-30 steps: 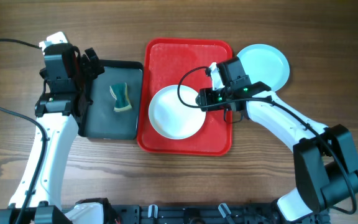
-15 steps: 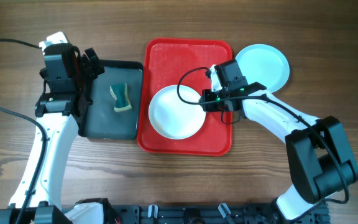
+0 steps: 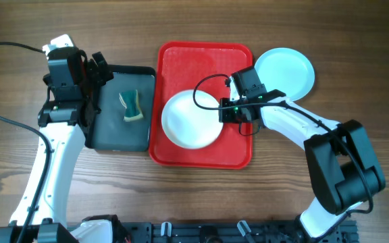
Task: Clean dirty plates on tray and stack at the side
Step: 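Lift the white plate with the right gripper and tilt it over the black tray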
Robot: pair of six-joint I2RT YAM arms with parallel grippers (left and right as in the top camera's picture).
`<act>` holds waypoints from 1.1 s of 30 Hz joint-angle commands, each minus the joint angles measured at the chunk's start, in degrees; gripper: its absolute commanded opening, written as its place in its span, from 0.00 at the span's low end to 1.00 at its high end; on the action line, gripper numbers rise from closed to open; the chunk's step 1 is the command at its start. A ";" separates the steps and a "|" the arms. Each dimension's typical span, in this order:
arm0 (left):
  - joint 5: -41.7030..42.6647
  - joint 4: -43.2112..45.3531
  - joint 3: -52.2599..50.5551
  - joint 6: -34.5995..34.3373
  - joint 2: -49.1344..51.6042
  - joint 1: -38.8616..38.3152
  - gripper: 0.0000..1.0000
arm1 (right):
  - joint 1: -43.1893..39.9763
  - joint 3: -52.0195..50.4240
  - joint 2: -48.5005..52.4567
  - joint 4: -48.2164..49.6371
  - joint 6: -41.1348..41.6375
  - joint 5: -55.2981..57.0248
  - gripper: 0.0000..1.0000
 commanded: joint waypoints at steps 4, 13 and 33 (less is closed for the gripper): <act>-0.48 0.11 0.00 -0.28 0.26 0.31 1.00 | -1.05 1.03 -5.49 0.31 -0.20 -3.98 0.04; -0.48 0.11 0.00 -0.26 0.26 0.31 1.00 | 3.32 2.69 -16.48 7.34 1.03 5.53 0.05; -0.48 0.11 0.00 -0.26 0.26 0.31 1.00 | 19.17 3.45 2.56 50.07 -24.48 27.45 0.04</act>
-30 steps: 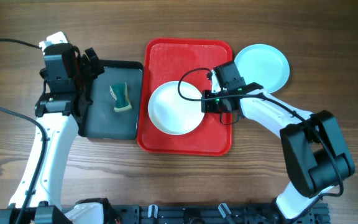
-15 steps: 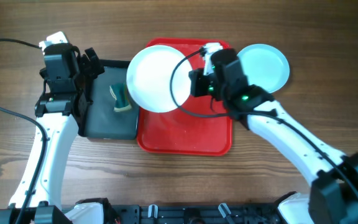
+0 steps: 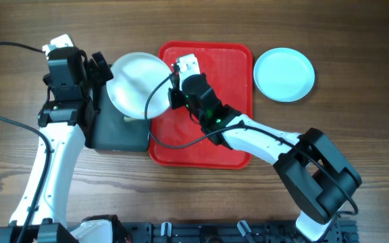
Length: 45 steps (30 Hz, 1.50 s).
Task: Clean dirty plates on tray and stack at the side
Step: 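Lift the white plate with the right gripper and tilt it over the black tray, then carry the white plate right and place it on the blue plate stack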
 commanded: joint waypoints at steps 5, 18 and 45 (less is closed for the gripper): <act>-0.31 0.13 0.00 -0.28 0.26 0.31 1.00 | 0.44 1.29 0.20 16.31 -45.48 2.38 0.04; -0.31 0.13 0.00 -0.28 0.26 0.31 1.00 | 3.21 1.36 0.20 32.17 -64.50 4.70 0.05; -0.31 0.13 0.00 -0.28 0.26 0.31 1.00 | -4.72 3.41 2.34 12.81 -0.09 2.32 0.04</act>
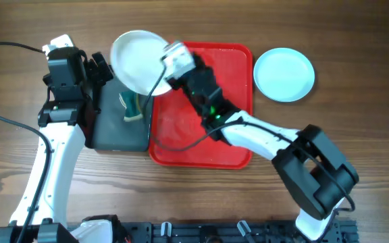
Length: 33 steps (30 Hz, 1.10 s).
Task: Clean dirty plates on tray and stack at the side
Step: 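Carry the white plate right and place it on the blue plate stack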
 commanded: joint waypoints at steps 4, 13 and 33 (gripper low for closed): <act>-0.31 0.13 0.00 -0.26 0.26 0.31 1.00 | -9.31 1.44 0.55 -10.43 37.29 -22.53 0.04; -0.31 0.13 0.00 -0.26 0.26 0.31 1.00 | -31.58 1.44 -6.32 -29.59 42.47 -38.66 0.04; -0.31 0.13 0.00 -0.26 0.26 0.31 1.00 | -53.31 1.03 -6.45 -49.90 27.47 -11.56 0.04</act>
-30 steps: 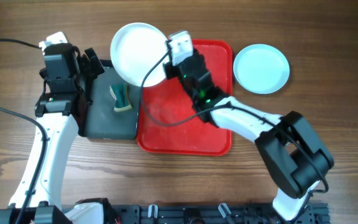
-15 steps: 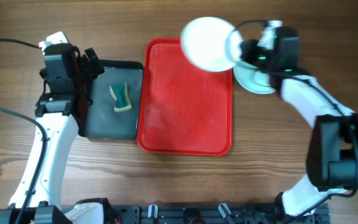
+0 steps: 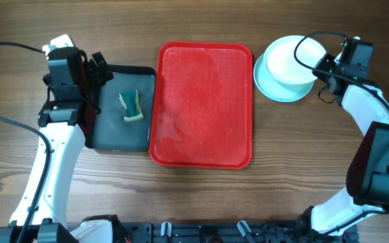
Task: Clean dirty plates on tray and stack at the side
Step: 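Carry the white plate right and place it on the blue plate stack, then open the right gripper and release the white plate on the stack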
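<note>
The red tray (image 3: 204, 101) lies in the middle of the table with nothing on it. To its right a white plate (image 3: 290, 59) sits over a pale blue-white plate (image 3: 279, 92), covering most of it; whether the two touch I cannot tell. My right gripper (image 3: 321, 62) is shut on the white plate's right rim. A dark grey tray (image 3: 110, 128) on the left holds a yellow-green sponge (image 3: 132, 106). My left gripper (image 3: 100, 71) stands open at that tray's far left edge, holding nothing.
Bare wooden tabletop surrounds the trays. The right arm (image 3: 370, 108) reaches in from the table's right edge, and its cable loops over the plates. The left arm (image 3: 59, 148) runs down the left side beside the dark tray.
My right gripper held the white plate tilted above the dark tray's far edge, left of the red tray. It now holds the plate over the pale plate at the far right. The left arm has not moved.
The white plate first lay on the red tray with my right gripper at its right rim. Then the gripper held it over the dark tray and the sponge, then tilted near that tray's far edge. Now the red tray is bare and the plate is over the pale plate.
</note>
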Robot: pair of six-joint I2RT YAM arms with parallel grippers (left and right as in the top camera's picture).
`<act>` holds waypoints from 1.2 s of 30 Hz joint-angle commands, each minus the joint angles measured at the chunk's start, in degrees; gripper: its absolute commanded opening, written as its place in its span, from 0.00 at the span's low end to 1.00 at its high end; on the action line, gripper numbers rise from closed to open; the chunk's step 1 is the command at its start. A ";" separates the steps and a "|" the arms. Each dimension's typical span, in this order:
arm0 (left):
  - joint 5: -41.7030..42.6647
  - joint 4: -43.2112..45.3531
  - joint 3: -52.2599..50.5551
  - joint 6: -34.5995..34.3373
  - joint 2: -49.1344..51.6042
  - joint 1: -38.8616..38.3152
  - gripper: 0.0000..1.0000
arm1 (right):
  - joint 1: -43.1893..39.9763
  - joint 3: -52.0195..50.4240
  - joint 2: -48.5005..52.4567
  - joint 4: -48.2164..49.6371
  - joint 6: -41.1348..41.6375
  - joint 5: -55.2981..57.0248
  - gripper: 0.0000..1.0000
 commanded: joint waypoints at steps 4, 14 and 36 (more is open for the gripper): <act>-0.31 0.11 0.00 -0.26 0.26 0.31 1.00 | 0.13 0.24 -1.09 -2.97 -1.95 2.25 0.04; -0.31 0.11 0.00 -0.26 0.26 0.33 1.00 | 2.45 0.24 1.64 -4.87 -4.92 -0.76 0.06; -0.31 0.11 0.00 -0.28 0.26 0.31 1.00 | 4.04 8.46 1.62 -19.17 -13.97 -18.58 0.99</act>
